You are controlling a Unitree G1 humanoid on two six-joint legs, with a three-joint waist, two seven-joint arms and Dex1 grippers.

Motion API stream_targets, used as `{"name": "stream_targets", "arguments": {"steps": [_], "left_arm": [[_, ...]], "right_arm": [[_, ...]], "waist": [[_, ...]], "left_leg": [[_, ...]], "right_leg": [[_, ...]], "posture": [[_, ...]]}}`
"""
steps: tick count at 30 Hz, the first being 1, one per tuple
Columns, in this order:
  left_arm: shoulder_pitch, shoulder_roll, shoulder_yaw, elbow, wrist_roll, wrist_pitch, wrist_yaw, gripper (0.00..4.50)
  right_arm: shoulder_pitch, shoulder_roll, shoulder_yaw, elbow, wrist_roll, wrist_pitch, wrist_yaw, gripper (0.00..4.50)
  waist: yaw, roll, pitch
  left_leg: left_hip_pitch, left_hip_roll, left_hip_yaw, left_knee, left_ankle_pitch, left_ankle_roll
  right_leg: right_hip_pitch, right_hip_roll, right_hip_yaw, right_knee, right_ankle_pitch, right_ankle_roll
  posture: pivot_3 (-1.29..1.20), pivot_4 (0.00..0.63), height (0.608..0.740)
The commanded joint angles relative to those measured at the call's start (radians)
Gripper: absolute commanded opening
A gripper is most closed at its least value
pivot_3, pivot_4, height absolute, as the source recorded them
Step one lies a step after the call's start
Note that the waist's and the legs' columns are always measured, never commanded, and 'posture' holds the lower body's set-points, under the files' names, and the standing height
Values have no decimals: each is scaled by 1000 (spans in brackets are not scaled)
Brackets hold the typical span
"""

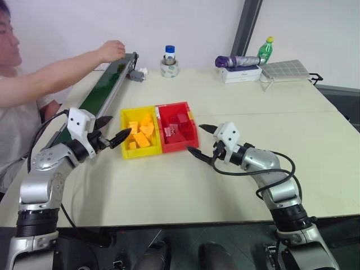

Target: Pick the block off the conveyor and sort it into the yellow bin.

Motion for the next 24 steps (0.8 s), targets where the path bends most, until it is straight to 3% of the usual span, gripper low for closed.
{"name": "stream_targets", "arguments": {"steps": [1,24], "left_arm": [[-26,6,14,-24,-11,-25,-10,4410],[15,-13,49,-47,-24,-66,10,4410]], "right_arm": [[-16,6,-9,-27,9,-18,-5,4500],[-26,8,2,-7,5,-23,7,4500]], "waist": [[0,0,0],[0,0,0]], "left_leg": [[0,0,0,0,0,0],[0,0,0,0,0,0]], "right_leg": [[0,0,0,0,0,0],[0,0,0,0,0,0]], "posture": [[0,150,740],[0,150,740]]}}
